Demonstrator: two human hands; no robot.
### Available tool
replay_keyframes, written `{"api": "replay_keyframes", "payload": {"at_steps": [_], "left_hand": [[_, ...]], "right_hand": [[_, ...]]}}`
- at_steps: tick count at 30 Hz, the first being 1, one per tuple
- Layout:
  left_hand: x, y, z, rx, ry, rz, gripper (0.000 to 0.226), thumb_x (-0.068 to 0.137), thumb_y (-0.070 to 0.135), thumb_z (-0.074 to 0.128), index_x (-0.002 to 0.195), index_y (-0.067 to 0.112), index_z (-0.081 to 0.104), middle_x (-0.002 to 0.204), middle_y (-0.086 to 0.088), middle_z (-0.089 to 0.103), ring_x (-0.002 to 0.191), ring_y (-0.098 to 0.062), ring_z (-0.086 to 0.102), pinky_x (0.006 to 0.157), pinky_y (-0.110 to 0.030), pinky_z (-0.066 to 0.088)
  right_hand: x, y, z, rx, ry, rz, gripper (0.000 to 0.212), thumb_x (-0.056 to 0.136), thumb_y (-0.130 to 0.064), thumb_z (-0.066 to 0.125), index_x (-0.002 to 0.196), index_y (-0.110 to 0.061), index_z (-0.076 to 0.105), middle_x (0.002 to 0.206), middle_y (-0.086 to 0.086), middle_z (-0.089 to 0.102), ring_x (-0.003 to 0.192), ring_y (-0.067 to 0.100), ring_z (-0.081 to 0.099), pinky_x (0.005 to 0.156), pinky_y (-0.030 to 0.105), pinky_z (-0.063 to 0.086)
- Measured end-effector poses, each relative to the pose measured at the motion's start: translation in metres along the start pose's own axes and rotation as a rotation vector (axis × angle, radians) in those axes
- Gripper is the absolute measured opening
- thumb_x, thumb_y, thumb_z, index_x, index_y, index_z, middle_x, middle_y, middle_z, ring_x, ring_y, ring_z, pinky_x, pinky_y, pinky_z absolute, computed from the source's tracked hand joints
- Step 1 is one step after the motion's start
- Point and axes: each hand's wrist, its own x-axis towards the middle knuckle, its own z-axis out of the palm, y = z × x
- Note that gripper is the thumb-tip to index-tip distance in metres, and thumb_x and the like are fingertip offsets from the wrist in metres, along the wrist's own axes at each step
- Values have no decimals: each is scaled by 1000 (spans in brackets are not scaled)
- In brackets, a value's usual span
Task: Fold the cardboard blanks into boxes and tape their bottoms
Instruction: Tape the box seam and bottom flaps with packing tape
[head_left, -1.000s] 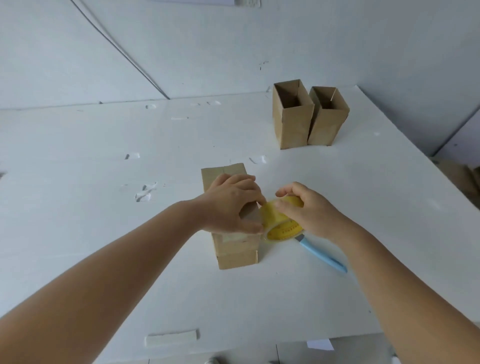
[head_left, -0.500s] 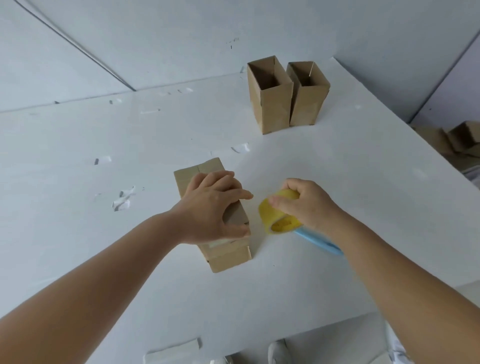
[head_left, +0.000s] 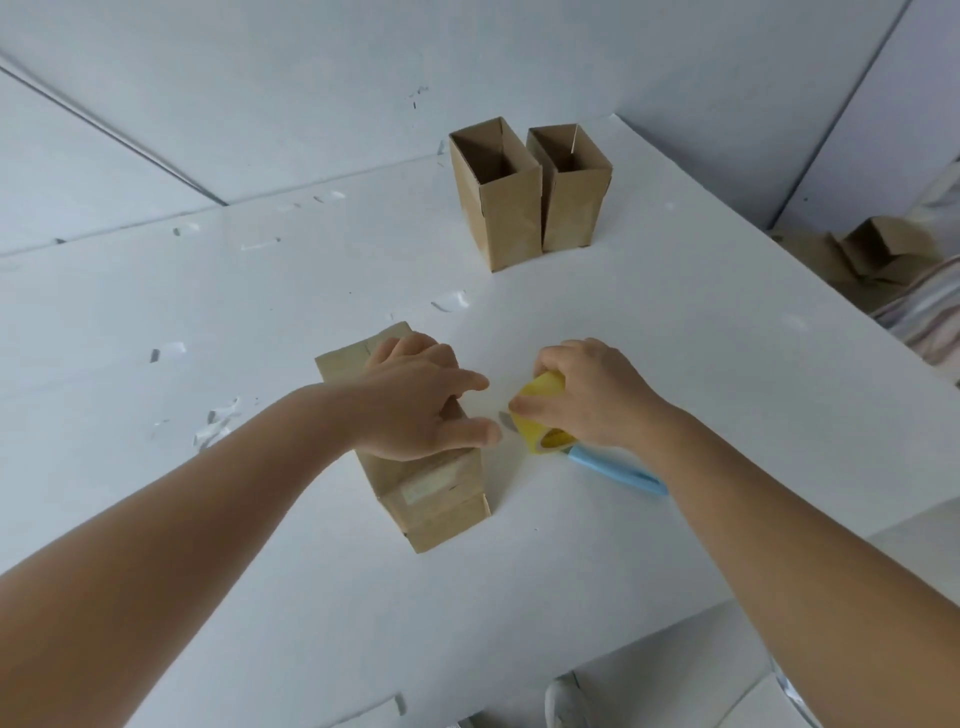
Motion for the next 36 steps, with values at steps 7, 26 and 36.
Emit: {"api": "replay_keyframes", "payload": {"at_steps": [7, 26, 36], "left_hand": [[45, 24, -18, -106, -212, 26, 43, 87, 38, 62, 128, 34, 52, 89, 16, 53, 92, -13, 53, 83, -28, 42], [53, 16, -2, -545, 17, -115, 14, 72, 34, 76, 82, 42, 71, 70, 2, 67, 72, -11, 60, 71, -27, 47], [46, 19, -1, -582, 51, -115, 12, 78, 31, 74, 81, 42, 70, 82, -2, 73, 78, -11, 65, 78, -30, 51]], "right_hand": [[0, -1, -5, -61, -1, -95, 26, 88, -53, 51, 84, -28, 49, 86, -3, 53, 87, 18, 45, 87, 34, 34], [-36, 12, 3, 256, 129, 84, 118, 72, -47, 76, 151, -22, -7, 158, -3, 8, 143, 14, 9, 113, 31, 17], [-57, 38, 69, 104, -69, 230, 67, 94, -34, 53, 150, -17, 21, 149, 4, 37, 134, 24, 34, 108, 34, 30]]}}
